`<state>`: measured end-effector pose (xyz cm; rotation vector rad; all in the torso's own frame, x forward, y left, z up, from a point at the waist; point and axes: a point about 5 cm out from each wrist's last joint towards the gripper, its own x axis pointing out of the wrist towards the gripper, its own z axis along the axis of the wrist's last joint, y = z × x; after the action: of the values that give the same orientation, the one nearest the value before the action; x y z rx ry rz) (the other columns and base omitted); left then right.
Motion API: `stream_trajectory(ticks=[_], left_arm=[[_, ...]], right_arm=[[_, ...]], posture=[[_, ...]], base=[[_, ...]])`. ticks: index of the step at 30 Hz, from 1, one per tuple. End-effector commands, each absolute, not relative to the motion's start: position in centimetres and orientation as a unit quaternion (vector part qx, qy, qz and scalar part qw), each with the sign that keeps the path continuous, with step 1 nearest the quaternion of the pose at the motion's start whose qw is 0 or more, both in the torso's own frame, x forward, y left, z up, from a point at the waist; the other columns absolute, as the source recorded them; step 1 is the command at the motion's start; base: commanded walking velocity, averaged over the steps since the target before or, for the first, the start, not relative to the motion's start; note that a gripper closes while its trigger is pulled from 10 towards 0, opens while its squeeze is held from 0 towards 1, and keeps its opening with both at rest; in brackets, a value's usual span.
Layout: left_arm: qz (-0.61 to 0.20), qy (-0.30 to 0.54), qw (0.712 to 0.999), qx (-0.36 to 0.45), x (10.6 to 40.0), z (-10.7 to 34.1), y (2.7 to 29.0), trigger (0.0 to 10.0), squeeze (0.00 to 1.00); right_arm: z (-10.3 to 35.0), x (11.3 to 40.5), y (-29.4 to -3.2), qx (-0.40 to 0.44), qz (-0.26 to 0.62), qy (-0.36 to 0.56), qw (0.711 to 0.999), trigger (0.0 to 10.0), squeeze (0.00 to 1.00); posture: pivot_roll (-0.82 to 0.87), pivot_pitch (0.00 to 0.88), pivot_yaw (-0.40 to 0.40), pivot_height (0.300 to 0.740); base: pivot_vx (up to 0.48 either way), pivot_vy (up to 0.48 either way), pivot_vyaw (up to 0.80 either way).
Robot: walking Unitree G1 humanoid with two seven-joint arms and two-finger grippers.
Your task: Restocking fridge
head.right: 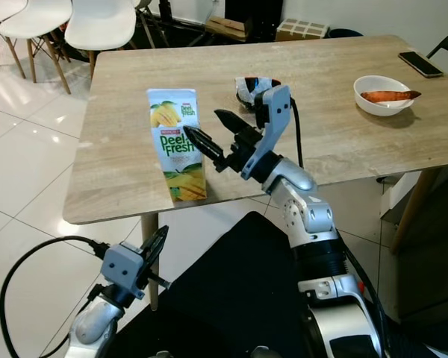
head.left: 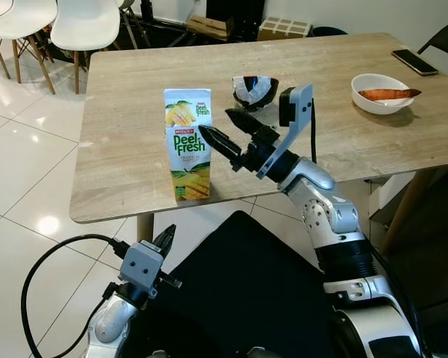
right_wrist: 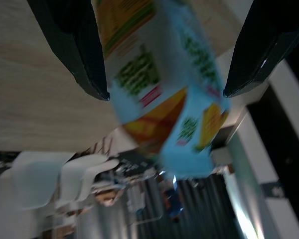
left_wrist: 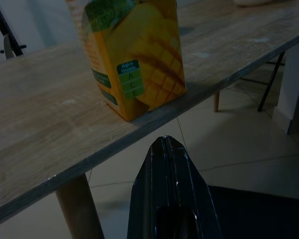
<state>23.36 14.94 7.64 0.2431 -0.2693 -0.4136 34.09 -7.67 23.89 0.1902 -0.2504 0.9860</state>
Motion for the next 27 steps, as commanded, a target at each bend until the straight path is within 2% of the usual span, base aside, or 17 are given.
stream_trajectory(ticks=[1,2,4,6,27], left_arm=[[-0.21,-0.125,0.961,0.128,23.16,7.54,15.03,10.0,0.0],[-0.21,-0.125,0.961,0.129,23.16,7.58,14.99,10.0,0.0],[-0.21,-0.124,0.961,0.129,23.16,7.59,14.95,10.0,0.0],[-0.21,-0.123,0.961,0.13,23.13,7.64,14.89,10.0,0.0],[-0.207,-0.122,0.962,0.133,23.28,8.12,14.72,10.0,0.0]], right_arm=[[23.72,33.84,-7.59,0.085,0.48,-0.112,0.866,8.5,0.0],[23.72,33.83,-7.61,0.086,0.48,-0.111,0.866,5.4,0.0],[23.71,33.83,-7.63,0.087,0.48,-0.11,0.866,5.4,0.0],[23.66,33.83,-7.64,0.088,0.481,-0.109,0.866,0.0,0.0],[23.25,33.6,-7.49,0.083,0.494,-0.096,0.86,0.0,0.0]], posture=[[-0.08,0.145,-0.022,0.74],[-0.08,0.145,-0.022,0.74],[-0.08,0.146,-0.022,0.74],[-0.08,0.145,-0.022,0.74],[-0.08,0.144,-0.023,0.74]], base=[[0.0,0.0,0.0],[0.0,0.0,0.0],[0.0,0.0,0.0],[0.0,0.0,0.0],[0.0,0.0,0.0]])
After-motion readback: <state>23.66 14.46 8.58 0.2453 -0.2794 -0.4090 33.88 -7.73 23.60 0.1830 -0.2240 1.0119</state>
